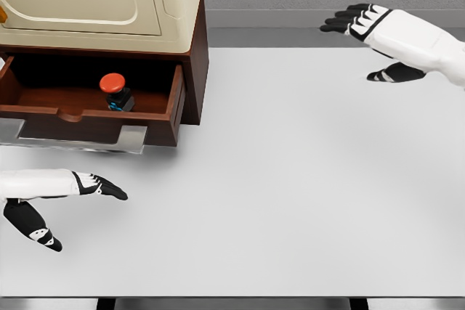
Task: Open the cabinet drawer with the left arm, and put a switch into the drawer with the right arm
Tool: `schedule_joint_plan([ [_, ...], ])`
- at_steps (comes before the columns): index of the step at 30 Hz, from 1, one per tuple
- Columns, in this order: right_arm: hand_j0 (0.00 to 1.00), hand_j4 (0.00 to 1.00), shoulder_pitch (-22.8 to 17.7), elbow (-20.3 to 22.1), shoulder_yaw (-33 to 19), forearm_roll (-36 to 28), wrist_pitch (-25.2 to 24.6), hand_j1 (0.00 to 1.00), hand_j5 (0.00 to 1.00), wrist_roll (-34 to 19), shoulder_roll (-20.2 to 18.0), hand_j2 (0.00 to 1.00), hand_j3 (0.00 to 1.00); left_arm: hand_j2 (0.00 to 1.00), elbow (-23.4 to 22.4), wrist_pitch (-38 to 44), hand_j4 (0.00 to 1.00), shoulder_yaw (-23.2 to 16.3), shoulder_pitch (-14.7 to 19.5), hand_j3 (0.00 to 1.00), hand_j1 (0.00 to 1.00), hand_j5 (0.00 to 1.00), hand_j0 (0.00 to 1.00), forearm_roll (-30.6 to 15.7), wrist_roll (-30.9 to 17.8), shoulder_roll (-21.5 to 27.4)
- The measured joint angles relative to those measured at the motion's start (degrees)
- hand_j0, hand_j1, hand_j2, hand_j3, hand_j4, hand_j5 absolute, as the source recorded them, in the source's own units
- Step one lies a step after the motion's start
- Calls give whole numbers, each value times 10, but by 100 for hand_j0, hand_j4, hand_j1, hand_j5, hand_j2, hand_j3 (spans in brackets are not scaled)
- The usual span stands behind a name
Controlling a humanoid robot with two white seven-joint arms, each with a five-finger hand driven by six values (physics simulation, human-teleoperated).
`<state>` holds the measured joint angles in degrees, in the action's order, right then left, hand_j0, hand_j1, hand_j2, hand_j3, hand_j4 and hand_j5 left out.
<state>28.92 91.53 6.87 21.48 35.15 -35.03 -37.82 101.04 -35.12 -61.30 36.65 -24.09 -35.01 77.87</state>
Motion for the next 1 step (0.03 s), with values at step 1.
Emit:
schedule_joint_plan([
  [1, 100, 100, 2, -4, 11, 2, 0, 100, 100, 0, -1, 100, 100, 100, 0, 0, 100, 0, 0, 100, 100, 100, 100, 0, 0, 0],
])
